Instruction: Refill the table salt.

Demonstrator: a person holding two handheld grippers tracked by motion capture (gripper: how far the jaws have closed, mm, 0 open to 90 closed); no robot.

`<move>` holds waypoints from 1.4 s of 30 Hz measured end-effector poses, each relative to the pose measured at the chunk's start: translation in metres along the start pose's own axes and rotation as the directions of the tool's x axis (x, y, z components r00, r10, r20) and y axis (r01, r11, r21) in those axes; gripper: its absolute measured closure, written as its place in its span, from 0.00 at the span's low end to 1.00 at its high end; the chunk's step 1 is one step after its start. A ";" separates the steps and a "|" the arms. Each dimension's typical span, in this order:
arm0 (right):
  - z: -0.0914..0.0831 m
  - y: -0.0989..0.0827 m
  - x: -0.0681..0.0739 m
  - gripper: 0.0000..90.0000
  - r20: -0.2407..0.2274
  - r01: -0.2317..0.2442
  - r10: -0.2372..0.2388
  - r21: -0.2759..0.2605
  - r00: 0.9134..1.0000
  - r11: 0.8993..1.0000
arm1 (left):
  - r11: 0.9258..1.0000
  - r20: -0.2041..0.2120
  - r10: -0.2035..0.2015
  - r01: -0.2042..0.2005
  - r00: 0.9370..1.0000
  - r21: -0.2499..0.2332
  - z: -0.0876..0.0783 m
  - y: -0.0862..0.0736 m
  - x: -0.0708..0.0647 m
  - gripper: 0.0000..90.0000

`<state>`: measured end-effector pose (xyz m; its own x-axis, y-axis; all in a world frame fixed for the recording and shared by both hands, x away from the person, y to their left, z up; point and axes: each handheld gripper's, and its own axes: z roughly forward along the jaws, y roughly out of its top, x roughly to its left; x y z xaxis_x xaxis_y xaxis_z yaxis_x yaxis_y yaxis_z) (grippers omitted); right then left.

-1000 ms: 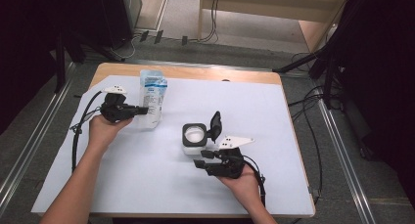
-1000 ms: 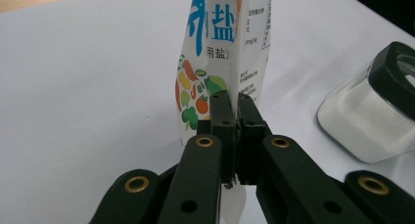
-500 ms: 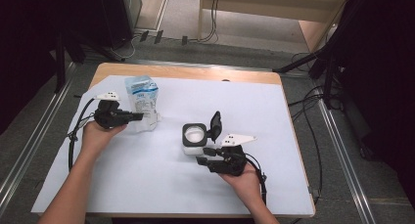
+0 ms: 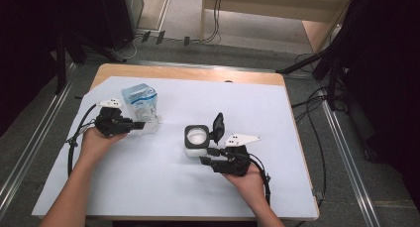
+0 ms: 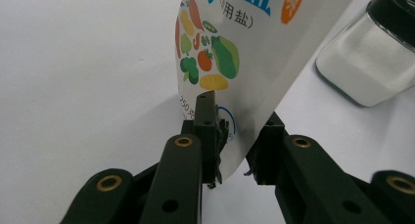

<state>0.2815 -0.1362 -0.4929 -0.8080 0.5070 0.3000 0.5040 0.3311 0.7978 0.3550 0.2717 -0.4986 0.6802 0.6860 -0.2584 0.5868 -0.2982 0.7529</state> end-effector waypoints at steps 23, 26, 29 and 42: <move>-0.009 0.004 -0.004 0.72 0.006 0.000 0.000 -0.003 1.000 1.000 | 1.000 0.009 0.009 -0.009 1.000 -0.002 -0.005 0.002 -0.001 0.56; -0.011 0.005 -0.005 0.76 0.003 -0.001 0.001 0.011 1.000 1.000 | 1.000 0.005 0.004 -0.004 1.000 -0.008 -0.008 0.002 -0.002 0.55; -0.016 0.005 -0.008 0.83 0.014 0.003 -0.004 0.025 1.000 1.000 | 1.000 0.007 0.002 -0.002 1.000 -0.018 -0.012 0.003 -0.003 0.53; -0.041 0.017 -0.039 1.00 0.082 -0.073 0.075 -0.039 0.994 0.997 | 1.000 0.006 -0.011 0.011 1.000 -0.029 -0.024 0.002 -0.004 0.49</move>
<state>0.3091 -0.1825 -0.4694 -0.7399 0.5942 0.3154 0.5491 0.2625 0.7935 0.3424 0.2839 -0.4819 0.6766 0.6849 -0.2705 0.5814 -0.2713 0.7671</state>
